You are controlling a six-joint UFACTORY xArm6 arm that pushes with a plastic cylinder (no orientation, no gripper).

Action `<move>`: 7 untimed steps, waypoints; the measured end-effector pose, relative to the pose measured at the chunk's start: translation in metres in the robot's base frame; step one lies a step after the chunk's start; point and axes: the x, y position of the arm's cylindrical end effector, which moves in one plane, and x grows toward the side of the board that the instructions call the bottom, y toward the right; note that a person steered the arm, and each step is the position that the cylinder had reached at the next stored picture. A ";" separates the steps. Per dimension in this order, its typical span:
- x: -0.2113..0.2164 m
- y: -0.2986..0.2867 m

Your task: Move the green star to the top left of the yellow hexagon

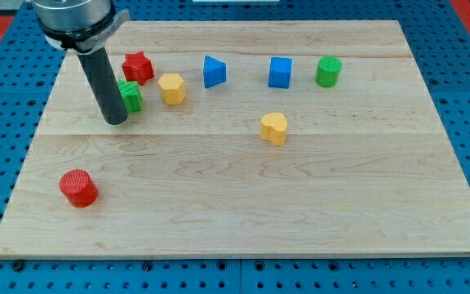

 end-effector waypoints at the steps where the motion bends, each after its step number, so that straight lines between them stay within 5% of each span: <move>1: -0.028 0.000; 7: -0.047 -0.013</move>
